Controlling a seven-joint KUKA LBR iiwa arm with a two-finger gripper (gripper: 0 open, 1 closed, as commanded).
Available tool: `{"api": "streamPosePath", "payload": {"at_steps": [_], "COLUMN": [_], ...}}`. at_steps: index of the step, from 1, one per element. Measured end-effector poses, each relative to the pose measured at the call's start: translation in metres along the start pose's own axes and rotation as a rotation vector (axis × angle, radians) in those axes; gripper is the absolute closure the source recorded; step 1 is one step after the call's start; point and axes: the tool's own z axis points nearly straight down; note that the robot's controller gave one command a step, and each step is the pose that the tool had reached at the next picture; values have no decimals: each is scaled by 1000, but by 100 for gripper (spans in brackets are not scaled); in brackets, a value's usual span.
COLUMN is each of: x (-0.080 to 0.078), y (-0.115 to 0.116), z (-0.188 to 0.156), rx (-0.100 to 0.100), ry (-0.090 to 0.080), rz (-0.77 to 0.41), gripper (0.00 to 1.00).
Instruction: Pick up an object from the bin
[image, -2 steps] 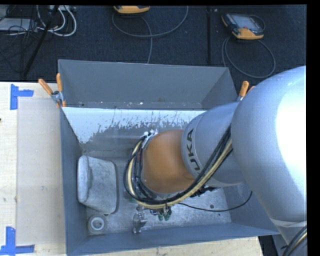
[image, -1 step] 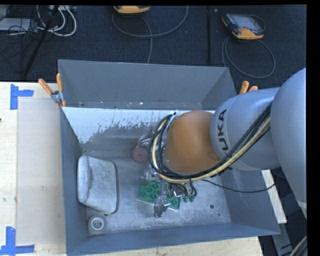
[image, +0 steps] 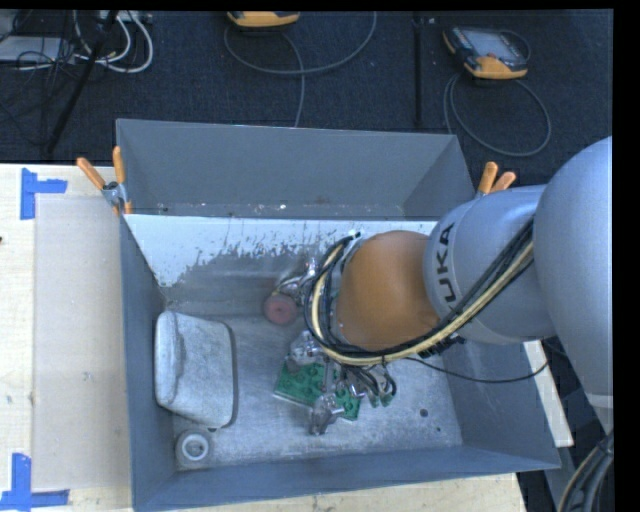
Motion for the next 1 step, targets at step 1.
{"api": "streamPosePath", "payload": {"at_steps": [1], "x": [-2], "y": [-1], "z": [-3], "rx": [2], "ry": [-4], "rz": [5], "gripper": [100]}}
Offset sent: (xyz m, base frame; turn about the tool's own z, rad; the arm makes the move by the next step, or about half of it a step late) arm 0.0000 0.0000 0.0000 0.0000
